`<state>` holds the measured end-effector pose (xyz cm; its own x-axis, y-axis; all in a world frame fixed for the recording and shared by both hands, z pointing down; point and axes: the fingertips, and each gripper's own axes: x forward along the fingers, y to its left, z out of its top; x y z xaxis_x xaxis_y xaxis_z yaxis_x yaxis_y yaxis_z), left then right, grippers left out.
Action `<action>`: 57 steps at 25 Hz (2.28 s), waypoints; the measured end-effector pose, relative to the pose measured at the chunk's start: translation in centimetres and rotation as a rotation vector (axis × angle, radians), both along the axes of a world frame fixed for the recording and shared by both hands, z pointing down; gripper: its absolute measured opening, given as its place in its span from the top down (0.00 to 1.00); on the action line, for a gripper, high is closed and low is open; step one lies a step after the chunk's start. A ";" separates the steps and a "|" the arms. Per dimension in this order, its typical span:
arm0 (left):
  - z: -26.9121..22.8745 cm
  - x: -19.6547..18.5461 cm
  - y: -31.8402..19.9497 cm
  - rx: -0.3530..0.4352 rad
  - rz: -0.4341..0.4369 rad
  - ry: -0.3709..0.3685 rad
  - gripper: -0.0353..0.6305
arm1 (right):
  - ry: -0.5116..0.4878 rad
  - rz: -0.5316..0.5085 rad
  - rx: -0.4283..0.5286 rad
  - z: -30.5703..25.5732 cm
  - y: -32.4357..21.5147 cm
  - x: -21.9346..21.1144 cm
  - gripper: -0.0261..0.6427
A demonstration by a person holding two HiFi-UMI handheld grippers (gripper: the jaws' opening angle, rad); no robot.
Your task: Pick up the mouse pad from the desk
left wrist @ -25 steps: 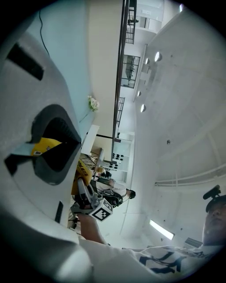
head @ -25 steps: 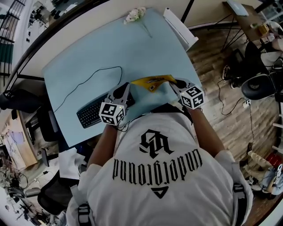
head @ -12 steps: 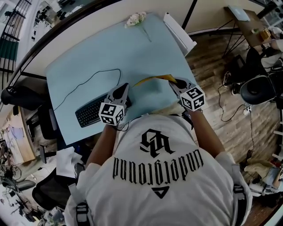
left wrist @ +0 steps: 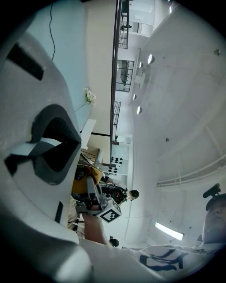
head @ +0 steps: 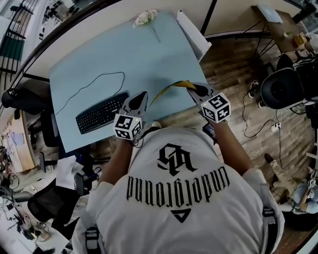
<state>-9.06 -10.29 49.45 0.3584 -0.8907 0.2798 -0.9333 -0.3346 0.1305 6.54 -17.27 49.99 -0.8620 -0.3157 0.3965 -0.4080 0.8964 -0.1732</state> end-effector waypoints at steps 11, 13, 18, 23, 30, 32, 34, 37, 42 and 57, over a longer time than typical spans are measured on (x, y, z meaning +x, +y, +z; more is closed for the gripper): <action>-0.1 7.3 3.7 0.001 -0.099 -0.012 0.94 | -0.039 -0.075 0.002 -0.5 2.9 7.6 0.92; -0.1 8.2 4.5 -0.003 -0.111 -0.015 0.94 | -0.046 -0.088 0.003 -0.6 3.5 8.6 0.92; -0.3 10.0 6.8 -0.006 -0.118 -0.022 0.94 | -0.065 -0.118 -0.007 -0.4 5.5 9.8 0.92; -1.2 10.9 7.9 0.019 -0.107 -0.025 0.94 | -0.066 -0.116 -0.001 -0.5 7.1 10.9 0.92; -1.8 8.7 9.6 0.041 -0.104 -0.019 0.94 | -0.075 -0.084 0.009 -1.0 9.4 9.8 0.92; -2.1 8.1 10.3 0.044 -0.100 -0.011 0.94 | -0.079 -0.066 0.018 -1.3 10.3 9.5 0.92; -2.3 7.4 11.2 0.048 -0.093 -0.001 0.94 | -0.084 -0.050 0.034 -1.6 11.2 8.9 0.92; -2.5 5.9 12.8 0.051 -0.079 0.005 0.94 | -0.094 -0.030 0.051 -2.0 12.5 7.5 0.92; -2.9 3.2 14.8 0.058 -0.067 0.007 0.94 | -0.119 -0.009 0.082 -3.0 14.8 5.2 0.92; -3.3 -3.6 21.0 0.077 -0.016 -0.001 0.94 | -0.132 0.044 0.141 -3.9 22.2 -0.6 0.93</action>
